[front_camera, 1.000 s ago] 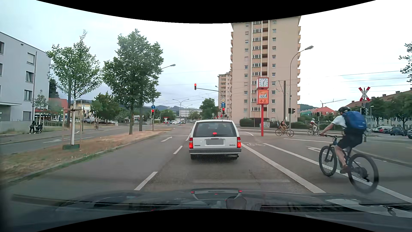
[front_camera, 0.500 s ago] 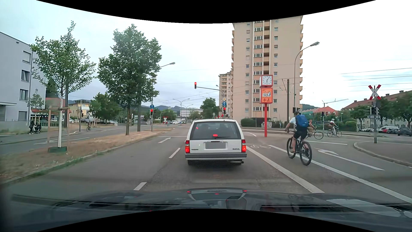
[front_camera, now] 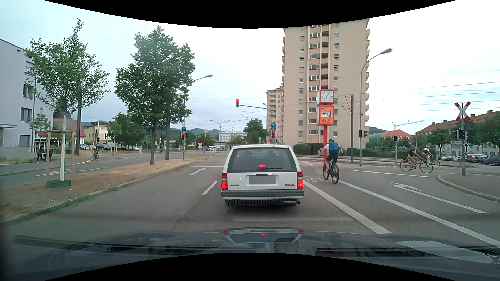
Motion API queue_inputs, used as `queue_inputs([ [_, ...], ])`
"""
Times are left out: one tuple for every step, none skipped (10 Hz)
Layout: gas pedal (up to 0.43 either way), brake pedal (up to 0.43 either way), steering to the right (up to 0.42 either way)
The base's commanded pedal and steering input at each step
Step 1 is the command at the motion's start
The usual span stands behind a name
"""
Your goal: Follow the waypoints while adhering to traffic rules and regulations
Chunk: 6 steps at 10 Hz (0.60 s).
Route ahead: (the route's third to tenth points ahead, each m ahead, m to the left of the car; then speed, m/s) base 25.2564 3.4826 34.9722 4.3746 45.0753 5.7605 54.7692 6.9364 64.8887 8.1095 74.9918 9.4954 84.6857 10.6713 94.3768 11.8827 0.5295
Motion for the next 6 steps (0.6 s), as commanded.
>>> queue_inputs([
  [0.0,0.244,-0.021],
  [0.0,0.244,-0.022],
  [0.0,0.244,-0.024],
  [0.0,0.244,-0.026],
  [0.0,0.244,-0.026],
  [0.0,0.244,-0.026],
])
